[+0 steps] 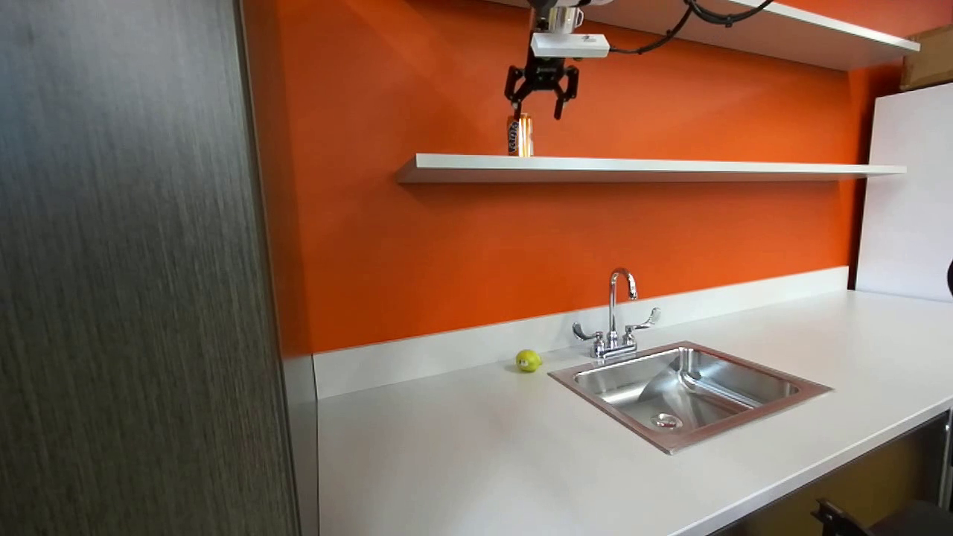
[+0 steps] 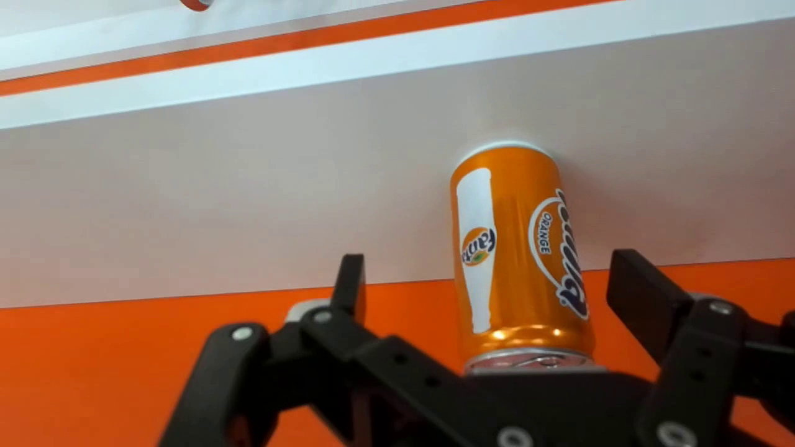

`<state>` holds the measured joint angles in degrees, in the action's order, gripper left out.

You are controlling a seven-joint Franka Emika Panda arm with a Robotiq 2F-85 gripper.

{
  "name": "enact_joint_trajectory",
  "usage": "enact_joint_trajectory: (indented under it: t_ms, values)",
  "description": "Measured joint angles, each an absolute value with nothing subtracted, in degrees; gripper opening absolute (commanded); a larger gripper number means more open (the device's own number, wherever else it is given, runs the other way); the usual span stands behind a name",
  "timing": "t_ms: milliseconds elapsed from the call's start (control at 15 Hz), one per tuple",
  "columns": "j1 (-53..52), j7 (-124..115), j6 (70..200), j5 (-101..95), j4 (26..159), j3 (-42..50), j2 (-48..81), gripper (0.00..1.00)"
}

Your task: Put the can on the stand

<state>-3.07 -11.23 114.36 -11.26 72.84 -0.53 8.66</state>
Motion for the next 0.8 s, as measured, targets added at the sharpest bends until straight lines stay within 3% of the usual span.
enact_joint_trajectory:
  t_ms: [800]
  values:
    - [-3.07, -4.56, 115.18, -8.14, 105.13, 0.49, -18.32, 1.0]
